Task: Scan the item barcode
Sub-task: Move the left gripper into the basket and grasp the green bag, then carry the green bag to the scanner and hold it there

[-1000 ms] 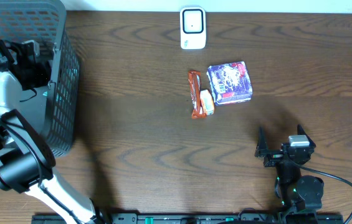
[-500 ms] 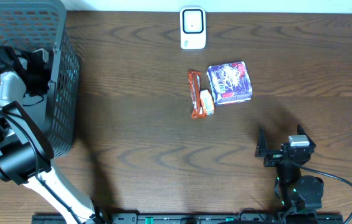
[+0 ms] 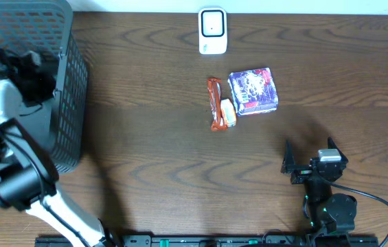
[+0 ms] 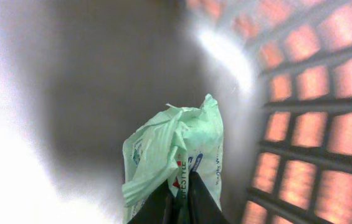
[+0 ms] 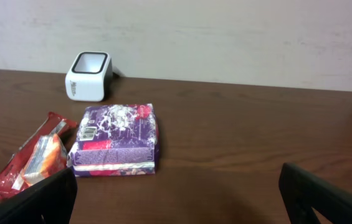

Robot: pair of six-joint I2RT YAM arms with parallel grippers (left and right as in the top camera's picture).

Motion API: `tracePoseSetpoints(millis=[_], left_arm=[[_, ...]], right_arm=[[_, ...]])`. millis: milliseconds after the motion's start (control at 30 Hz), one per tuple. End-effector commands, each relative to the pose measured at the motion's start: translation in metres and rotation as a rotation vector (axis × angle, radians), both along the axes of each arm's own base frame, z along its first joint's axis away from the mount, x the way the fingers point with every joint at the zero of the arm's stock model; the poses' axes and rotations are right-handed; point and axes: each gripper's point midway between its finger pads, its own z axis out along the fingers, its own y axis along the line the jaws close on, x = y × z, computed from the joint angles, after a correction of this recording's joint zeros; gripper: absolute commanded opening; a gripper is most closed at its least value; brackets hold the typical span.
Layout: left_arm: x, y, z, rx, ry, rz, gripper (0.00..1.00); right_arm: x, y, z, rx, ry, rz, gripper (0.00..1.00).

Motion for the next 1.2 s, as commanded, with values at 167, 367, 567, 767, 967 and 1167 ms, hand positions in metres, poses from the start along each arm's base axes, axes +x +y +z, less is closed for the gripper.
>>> tracePoseSetpoints(millis=[167, 367, 567, 767, 967, 1167], left_arm=[[-0.024, 0.002, 0.188, 0.014, -0.338, 0.238, 0.07], [-0.056, -0.019, 0.273, -0.032, -0.52, 0.333, 0.08], [-0.079, -0.073, 0.329, -0.143, -0.65, 0.247, 0.07], [-0.081, -0.148, 0.351, -0.142, -0.711, 0.008, 0.07], [-0.083, -0.229, 0.348, -0.216, -0.683, -0.206, 0.07], [-0.089, -0.317, 0.329, -0.285, -0.603, -0.413, 0.07]], right_arm=[[0.0, -0.003, -0.001, -0.009, 0.003, -0.013, 0.99], [0.0, -0.003, -0.001, -0.009, 0.003, -0.013, 0.99], [0.0, -0.003, -0.001, -0.009, 0.003, -0.013, 0.99], [0.0, -0.003, -0.001, -0.009, 0.003, -0.013, 0.99], [0.0, -0.003, -0.001, -0.009, 0.003, -0.013, 0.99], [0.0, -0.003, -0.001, -0.009, 0.003, -0.013, 0.99]])
